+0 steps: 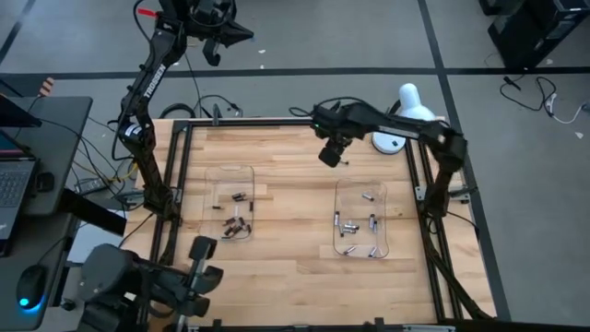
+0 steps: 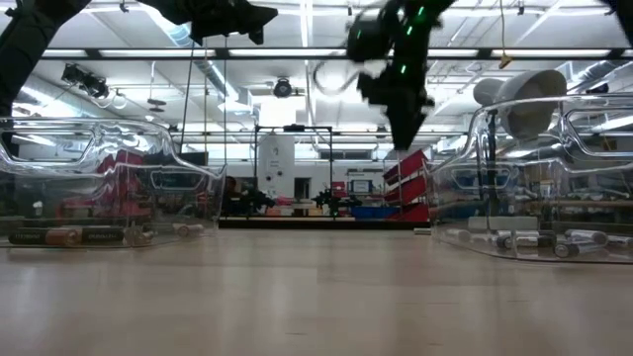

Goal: Sort batteries
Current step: Put the silver battery into the right transparent bin

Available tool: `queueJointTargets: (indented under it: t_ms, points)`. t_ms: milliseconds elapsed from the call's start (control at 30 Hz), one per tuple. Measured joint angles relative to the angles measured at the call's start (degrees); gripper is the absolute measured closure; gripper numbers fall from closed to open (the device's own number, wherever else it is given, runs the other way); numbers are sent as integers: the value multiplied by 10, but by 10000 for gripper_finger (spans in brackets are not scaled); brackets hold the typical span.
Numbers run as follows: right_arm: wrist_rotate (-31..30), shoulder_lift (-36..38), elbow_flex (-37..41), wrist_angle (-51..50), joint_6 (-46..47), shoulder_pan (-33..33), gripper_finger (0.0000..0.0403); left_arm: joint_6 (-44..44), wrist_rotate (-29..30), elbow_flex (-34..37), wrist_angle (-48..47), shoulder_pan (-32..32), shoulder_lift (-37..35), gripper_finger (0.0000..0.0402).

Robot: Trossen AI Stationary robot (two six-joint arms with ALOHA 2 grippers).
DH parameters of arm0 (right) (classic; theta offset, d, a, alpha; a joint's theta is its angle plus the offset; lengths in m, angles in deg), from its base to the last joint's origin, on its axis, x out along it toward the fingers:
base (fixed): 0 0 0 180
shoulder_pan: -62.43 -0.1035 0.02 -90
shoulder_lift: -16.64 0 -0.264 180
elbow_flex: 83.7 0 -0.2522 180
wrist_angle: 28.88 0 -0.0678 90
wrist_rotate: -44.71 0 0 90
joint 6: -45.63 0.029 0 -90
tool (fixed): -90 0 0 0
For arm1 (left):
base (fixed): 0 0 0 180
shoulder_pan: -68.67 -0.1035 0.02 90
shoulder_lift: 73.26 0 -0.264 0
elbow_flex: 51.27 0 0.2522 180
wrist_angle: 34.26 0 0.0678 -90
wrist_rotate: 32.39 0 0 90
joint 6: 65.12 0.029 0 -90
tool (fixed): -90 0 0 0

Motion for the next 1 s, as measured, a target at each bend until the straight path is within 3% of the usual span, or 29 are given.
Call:
queueJointTargets:
  t_ms: [133,367,533,1000]
  points:
    - [57,-77,0,7,-6,42,257,-10,0,0,5,-19,0,401]
    - [59,-146,0,-13,-41,62,252,-11,-4,0,5,-36,-1,401]
    - [89,-157,0,-14,-41,64,252,-9,-6,0,5,-35,-1,401]
    - [86,-157,54,50,-25,58,249,3,-6,0,-1,-35,-2,401]
